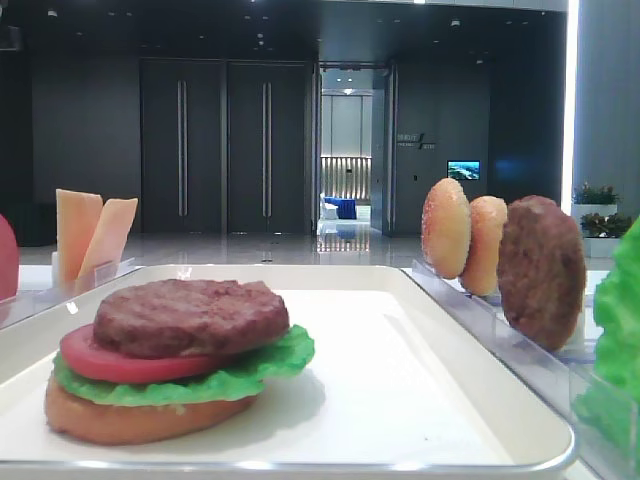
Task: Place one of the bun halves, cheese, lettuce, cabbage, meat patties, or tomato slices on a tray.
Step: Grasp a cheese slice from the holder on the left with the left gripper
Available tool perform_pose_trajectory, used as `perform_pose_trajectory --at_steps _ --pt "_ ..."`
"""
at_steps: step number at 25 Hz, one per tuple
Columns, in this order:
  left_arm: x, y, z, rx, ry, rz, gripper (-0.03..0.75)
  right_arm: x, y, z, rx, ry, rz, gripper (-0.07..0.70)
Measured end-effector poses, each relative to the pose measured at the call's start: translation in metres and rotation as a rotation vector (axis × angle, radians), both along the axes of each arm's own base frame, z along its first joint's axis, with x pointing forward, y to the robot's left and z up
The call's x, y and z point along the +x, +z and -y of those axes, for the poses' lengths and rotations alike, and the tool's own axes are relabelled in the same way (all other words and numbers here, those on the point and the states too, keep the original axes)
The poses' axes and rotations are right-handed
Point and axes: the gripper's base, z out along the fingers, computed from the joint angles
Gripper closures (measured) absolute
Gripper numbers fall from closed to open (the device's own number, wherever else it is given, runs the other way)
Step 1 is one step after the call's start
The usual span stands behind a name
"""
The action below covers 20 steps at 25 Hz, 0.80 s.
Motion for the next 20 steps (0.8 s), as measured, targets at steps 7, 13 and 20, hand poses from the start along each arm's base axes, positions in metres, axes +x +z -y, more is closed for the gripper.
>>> perform_pose_trajectory --at_steps 7,13,20 --pt "0.01 -0.011 0.001 -0.003 -0.003 -0.017 0.325 0.0 0.0 0.0 0.0 0.0 0.0 0.395" --pt "0.011 -0.009 0.027 -0.005 -0.04 -0.011 0.317 0.0 0.0 0.0 0.0 0.0 0.0 0.395" --pt "0.011 -0.016 0.078 -0.021 -0.1 -0.026 0.308 0.0 0.0 0.0 0.0 0.0 0.0 0.395"
